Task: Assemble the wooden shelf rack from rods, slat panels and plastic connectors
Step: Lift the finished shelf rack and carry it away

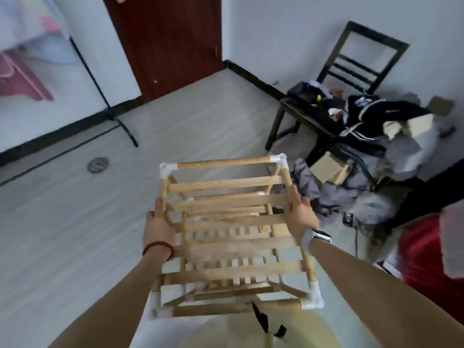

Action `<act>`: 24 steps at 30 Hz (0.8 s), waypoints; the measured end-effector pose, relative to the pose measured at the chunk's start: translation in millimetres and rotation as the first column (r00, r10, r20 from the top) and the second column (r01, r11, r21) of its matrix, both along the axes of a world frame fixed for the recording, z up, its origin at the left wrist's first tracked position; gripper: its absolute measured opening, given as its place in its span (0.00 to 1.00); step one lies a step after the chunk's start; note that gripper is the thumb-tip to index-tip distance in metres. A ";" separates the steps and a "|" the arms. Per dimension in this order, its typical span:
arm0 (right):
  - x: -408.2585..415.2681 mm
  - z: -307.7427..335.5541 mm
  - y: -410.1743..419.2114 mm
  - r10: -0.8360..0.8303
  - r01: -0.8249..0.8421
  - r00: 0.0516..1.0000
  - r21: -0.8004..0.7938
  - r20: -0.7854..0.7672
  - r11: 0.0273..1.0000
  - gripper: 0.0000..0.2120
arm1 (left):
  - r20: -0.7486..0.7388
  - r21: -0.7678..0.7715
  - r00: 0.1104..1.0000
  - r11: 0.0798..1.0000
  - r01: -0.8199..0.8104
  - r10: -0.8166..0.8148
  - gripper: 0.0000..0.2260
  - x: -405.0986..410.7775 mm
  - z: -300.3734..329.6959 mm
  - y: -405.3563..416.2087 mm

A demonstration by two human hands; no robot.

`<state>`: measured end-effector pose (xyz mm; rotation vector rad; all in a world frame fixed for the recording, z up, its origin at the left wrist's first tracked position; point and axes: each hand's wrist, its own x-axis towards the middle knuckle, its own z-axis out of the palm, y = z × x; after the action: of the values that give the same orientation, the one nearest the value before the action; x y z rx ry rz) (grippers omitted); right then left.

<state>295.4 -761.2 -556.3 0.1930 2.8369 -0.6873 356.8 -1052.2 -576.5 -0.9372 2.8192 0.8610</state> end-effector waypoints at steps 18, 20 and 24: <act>-124.8 -1.3 -473.2 0.828 -0.829 0.553 0.035 -0.091 0.557 0.26 | -0.058 -0.063 0.591 0.588 -0.807 0.805 0.18 92.3 4.7 -308.0; -109.8 -6.5 -535.7 0.874 -0.875 0.477 0.049 -0.095 0.482 0.25 | -0.075 -0.040 0.525 0.523 -0.851 0.848 0.18 117.5 -1.2 -354.1; -81.6 -10.1 -645.5 0.905 -0.908 0.411 0.044 -0.111 0.417 0.23 | -0.074 -0.043 0.470 0.468 -0.883 0.880 0.18 157.8 -3.9 -438.3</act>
<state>213.8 -1406.6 -566.4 -1.3712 2.4232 -0.4362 514.6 -1490.5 -580.3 -2.5233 2.2174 0.7778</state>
